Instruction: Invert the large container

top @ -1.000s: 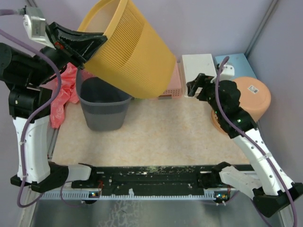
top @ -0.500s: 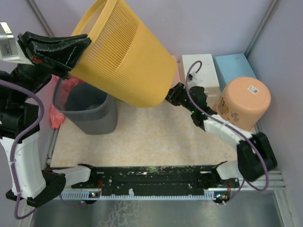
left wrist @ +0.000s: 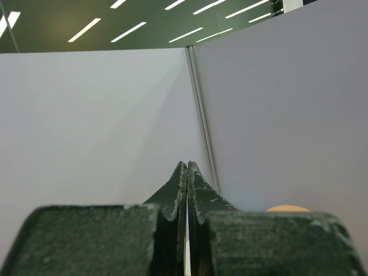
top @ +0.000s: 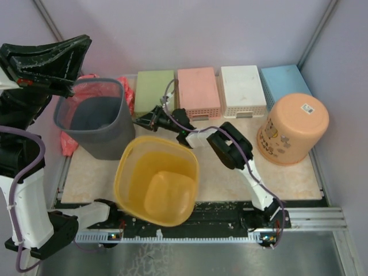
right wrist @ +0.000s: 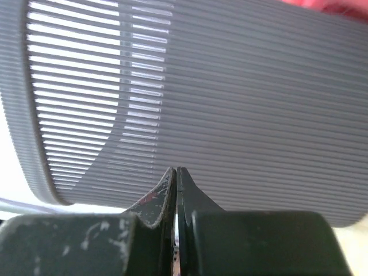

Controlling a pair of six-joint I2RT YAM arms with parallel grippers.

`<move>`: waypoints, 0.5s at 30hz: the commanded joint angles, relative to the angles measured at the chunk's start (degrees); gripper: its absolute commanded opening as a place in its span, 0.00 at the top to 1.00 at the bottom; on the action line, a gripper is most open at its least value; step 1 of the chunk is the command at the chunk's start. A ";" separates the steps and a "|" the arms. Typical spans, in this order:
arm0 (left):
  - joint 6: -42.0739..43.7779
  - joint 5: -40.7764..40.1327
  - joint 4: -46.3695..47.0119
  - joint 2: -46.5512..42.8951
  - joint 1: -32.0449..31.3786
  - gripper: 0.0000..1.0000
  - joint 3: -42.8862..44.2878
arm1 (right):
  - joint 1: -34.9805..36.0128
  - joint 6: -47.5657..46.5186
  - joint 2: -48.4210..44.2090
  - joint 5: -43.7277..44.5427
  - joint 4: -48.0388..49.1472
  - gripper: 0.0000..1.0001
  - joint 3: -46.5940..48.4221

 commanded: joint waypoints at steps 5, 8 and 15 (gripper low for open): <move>-3.51 1.43 4.52 -1.05 -0.31 1.00 -6.62 | 1.48 3.67 -0.96 -2.70 4.36 0.92 4.28; -6.39 4.85 4.67 0.37 -0.31 1.00 -10.42 | -1.58 1.18 -5.37 -0.66 3.63 0.87 -3.02; -8.14 9.15 3.00 2.55 -0.31 0.93 -15.37 | -7.52 -13.09 -17.48 1.11 -11.37 0.67 -12.53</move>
